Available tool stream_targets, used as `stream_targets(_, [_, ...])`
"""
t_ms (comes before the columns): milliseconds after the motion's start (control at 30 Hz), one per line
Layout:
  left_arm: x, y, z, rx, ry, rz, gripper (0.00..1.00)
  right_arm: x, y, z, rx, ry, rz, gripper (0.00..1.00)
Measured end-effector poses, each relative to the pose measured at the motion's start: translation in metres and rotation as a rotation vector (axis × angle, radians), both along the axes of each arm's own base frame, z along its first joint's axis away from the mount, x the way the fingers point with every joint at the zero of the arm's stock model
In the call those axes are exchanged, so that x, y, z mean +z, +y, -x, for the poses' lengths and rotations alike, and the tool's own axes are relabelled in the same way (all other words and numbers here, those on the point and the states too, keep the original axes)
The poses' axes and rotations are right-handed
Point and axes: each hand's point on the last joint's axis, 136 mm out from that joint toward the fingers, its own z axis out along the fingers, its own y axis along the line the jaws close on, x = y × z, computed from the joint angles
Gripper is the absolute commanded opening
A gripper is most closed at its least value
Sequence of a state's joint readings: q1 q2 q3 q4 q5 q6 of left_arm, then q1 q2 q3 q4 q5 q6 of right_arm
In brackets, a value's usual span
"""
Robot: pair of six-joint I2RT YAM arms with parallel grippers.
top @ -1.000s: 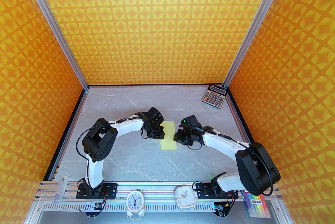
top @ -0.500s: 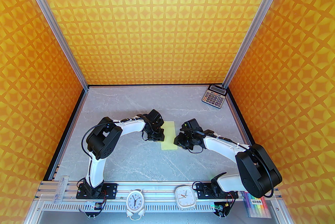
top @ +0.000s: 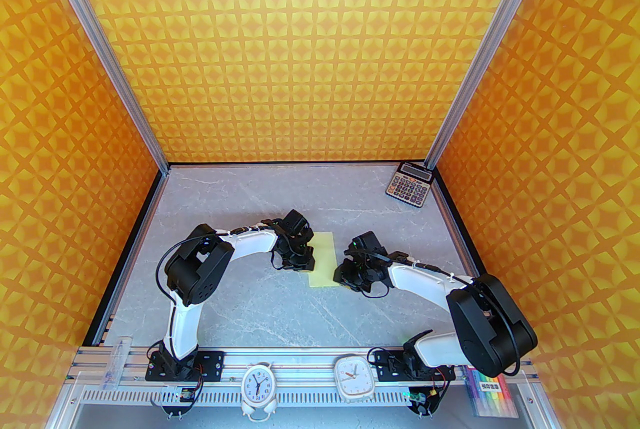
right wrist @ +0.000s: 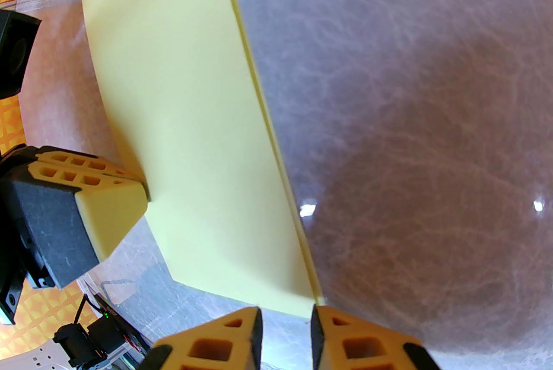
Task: Fold a paper plane with a square sheet of paper (fold left side to right side)
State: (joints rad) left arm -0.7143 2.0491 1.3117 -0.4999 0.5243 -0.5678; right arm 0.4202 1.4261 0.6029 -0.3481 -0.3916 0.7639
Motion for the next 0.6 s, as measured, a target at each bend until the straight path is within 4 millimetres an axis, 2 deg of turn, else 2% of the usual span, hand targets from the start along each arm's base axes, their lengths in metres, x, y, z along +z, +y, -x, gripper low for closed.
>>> stream_targets(600, [0.0002,-0.0032,0.0021,-0.008,-0.005,0.004,0.07,-0.0009,0.0062,-0.0014,0.026,0.014,-0.021,0.27])
